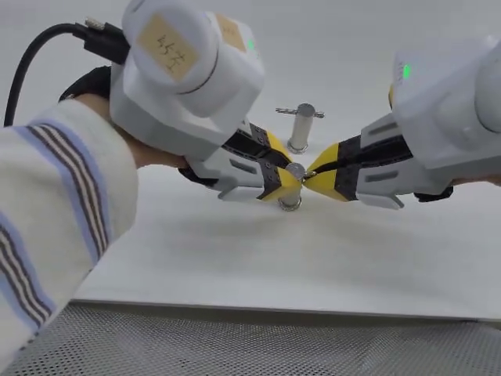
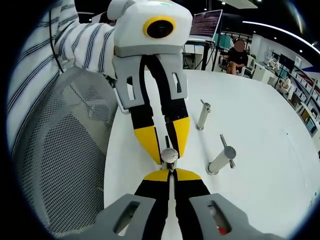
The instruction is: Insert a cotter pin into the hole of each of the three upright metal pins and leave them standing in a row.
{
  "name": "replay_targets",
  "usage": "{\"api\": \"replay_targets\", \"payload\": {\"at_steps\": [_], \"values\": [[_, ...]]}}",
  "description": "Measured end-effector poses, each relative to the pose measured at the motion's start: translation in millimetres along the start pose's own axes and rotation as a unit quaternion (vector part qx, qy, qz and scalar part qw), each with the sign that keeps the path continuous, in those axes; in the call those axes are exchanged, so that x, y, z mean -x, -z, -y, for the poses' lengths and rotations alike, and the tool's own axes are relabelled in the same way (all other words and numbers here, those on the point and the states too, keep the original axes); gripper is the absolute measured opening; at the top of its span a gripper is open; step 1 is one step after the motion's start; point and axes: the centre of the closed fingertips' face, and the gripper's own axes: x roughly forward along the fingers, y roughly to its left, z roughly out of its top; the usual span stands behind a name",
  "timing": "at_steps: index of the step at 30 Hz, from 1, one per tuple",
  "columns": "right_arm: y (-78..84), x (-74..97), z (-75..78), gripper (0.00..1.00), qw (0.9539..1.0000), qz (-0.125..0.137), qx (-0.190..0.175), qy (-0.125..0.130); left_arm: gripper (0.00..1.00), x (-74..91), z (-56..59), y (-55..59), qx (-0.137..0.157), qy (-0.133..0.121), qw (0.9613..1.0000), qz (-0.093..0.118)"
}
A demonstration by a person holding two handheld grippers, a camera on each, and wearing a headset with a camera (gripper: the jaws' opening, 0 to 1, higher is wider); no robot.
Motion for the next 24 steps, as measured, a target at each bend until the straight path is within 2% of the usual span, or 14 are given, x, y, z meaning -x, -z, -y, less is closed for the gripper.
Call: {"api": "replay_targets", "payload": {"at_steps": [7,12,24], "values": [[0.6,-0.8,3.2,0.0,1.0,0.001,0.001,0.004,0.1,-1.0,-1.0,0.3,0.011,0.001,0.9999,0.002],[0.7,-1.1,5.1,0.01,0.9999,0.0,-0.008,0.012,0.1,-0.8,-0.6,0.8,0.01,0.001,1.0,0.002],[-6.0,-2.8,0.9,0.05,0.9999,-0.005,0.005,0.011,0.1,-0.9,-3.5,1.1,0.004,-0.003,1.0,0.001]]}}
